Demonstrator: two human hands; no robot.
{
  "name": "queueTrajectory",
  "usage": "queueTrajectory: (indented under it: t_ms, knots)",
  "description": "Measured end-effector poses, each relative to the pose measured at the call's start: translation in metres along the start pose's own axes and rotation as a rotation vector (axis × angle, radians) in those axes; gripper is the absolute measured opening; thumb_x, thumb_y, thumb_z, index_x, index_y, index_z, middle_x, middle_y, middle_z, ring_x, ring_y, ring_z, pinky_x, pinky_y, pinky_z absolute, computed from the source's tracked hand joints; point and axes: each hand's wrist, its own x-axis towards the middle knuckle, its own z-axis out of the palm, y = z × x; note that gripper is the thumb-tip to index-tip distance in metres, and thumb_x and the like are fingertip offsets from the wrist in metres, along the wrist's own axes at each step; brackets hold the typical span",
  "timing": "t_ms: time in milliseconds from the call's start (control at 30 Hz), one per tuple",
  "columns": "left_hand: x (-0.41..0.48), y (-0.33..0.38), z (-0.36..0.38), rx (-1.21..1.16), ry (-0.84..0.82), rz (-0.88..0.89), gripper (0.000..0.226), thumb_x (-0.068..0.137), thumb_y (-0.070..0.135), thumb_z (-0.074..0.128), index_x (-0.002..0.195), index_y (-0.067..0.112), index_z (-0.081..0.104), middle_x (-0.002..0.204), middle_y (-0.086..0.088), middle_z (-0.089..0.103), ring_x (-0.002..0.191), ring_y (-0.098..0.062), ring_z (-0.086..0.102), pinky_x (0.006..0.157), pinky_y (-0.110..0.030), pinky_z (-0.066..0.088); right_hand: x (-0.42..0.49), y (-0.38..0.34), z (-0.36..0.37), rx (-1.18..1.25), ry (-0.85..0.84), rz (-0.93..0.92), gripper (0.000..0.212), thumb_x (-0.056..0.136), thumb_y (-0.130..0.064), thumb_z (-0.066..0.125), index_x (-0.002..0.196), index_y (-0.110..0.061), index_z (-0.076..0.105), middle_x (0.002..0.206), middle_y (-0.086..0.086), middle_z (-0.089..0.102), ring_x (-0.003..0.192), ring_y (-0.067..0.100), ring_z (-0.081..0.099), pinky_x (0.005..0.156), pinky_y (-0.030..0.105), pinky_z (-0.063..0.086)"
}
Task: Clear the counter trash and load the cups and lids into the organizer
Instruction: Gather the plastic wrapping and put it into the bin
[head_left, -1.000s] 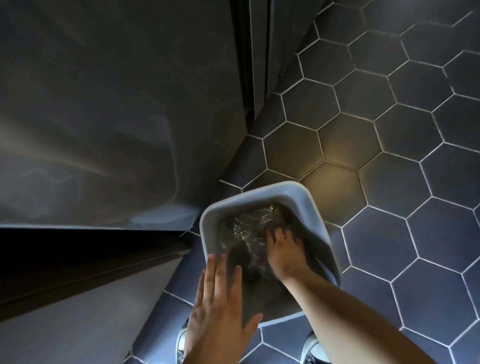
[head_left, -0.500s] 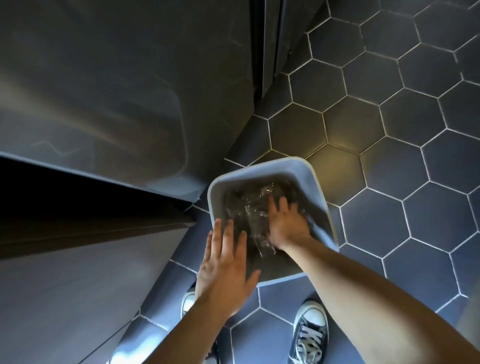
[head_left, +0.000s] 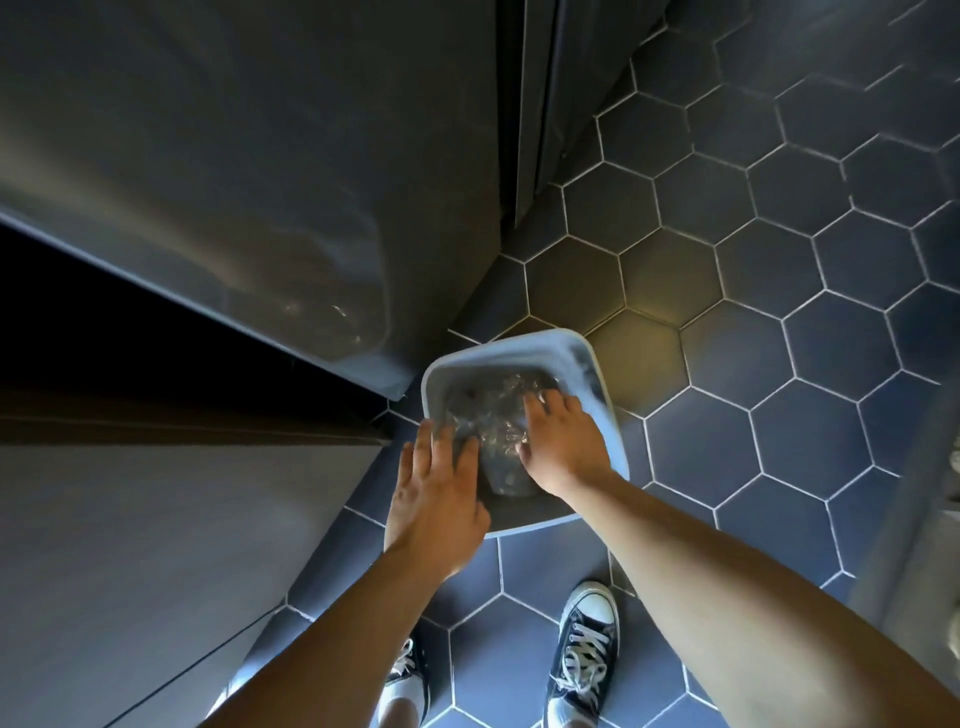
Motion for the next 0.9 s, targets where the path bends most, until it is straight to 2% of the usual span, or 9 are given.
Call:
queueTrajectory:
  t_ms: [100, 167, 300, 367, 467, 700, 900]
  knots:
    - [-0.008, 0.007, -0.027, 0.058, -0.023, -0.04, 0.077, 0.092, 0.042, 0.048, 0.158, 0.021, 0.013, 0.167, -0.016, 0.006, 0.155, -0.04, 0.001, 0.126, -0.056, 0.01, -0.016, -0.003, -0.032, 0.058, 0.018, 0.011, 0.063, 0.088, -0.037, 0.065, 0.143, -0.012, 0.045, 0.142, 0.014, 0.051, 0.126, 0.037, 0.048, 0.096, 0.043, 0.048]
    - [-0.017, 0.013, -0.048, 0.061, -0.022, -0.05, 0.078, 0.093, 0.045, 0.047, 0.158, 0.022, 0.009, 0.167, -0.017, 0.003, 0.155, -0.041, -0.002, 0.125, -0.057, 0.008, -0.029, -0.004, -0.053, 0.072, 0.02, 0.009, 0.066, 0.089, -0.042, 0.064, 0.145, -0.014, 0.043, 0.144, 0.013, 0.05, 0.125, 0.036, 0.049, 0.096, 0.043, 0.048]
    - [-0.035, 0.027, -0.101, 0.072, 0.025, -0.058, 0.079, 0.093, 0.049, 0.046, 0.158, 0.021, 0.01, 0.167, -0.017, 0.004, 0.154, -0.041, -0.002, 0.125, -0.059, 0.008, -0.055, -0.007, -0.109, 0.097, 0.019, 0.022, 0.076, 0.091, -0.052, 0.059, 0.152, -0.015, 0.032, 0.149, 0.013, 0.045, 0.13, 0.035, 0.048, 0.099, 0.043, 0.048]
    - [-0.055, 0.036, -0.145, 0.061, 0.065, -0.056, 0.081, 0.092, 0.051, 0.047, 0.157, 0.02, 0.01, 0.166, -0.017, 0.007, 0.154, -0.041, -0.001, 0.125, -0.059, 0.007, -0.076, -0.015, -0.158, 0.103, 0.037, 0.042, 0.076, 0.089, -0.054, 0.06, 0.15, -0.017, 0.033, 0.144, 0.012, 0.049, 0.125, 0.035, 0.05, 0.095, 0.043, 0.049]
    - [-0.065, 0.041, -0.169, 0.052, 0.078, -0.069, 0.082, 0.092, 0.05, 0.047, 0.158, 0.019, 0.009, 0.166, -0.016, 0.009, 0.154, -0.04, -0.002, 0.124, -0.059, 0.005, -0.088, -0.019, -0.186, 0.12, 0.064, 0.053, 0.075, 0.086, -0.052, 0.066, 0.145, -0.017, 0.037, 0.136, 0.012, 0.054, 0.118, 0.035, 0.053, 0.092, 0.044, 0.05]
    - [-0.118, 0.064, -0.251, 0.03, 0.121, -0.078, 0.08, 0.088, 0.041, 0.051, 0.157, 0.017, 0.018, 0.165, -0.015, 0.014, 0.155, -0.039, 0.0, 0.124, -0.059, 0.007, -0.139, -0.036, -0.269, 0.074, 0.12, 0.017, 0.071, 0.081, -0.051, 0.07, 0.14, -0.019, 0.045, 0.128, 0.011, 0.059, 0.111, 0.033, 0.057, 0.087, 0.042, 0.052]
    - [-0.147, 0.074, -0.298, 0.006, 0.206, -0.116, 0.076, 0.089, 0.047, 0.047, 0.156, 0.02, 0.026, 0.163, -0.015, 0.025, 0.154, -0.038, 0.011, 0.124, -0.056, 0.012, -0.166, -0.051, -0.317, 0.064, 0.149, -0.018, 0.074, 0.081, -0.054, 0.069, 0.142, -0.019, 0.045, 0.13, 0.009, 0.059, 0.113, 0.031, 0.057, 0.087, 0.04, 0.052]
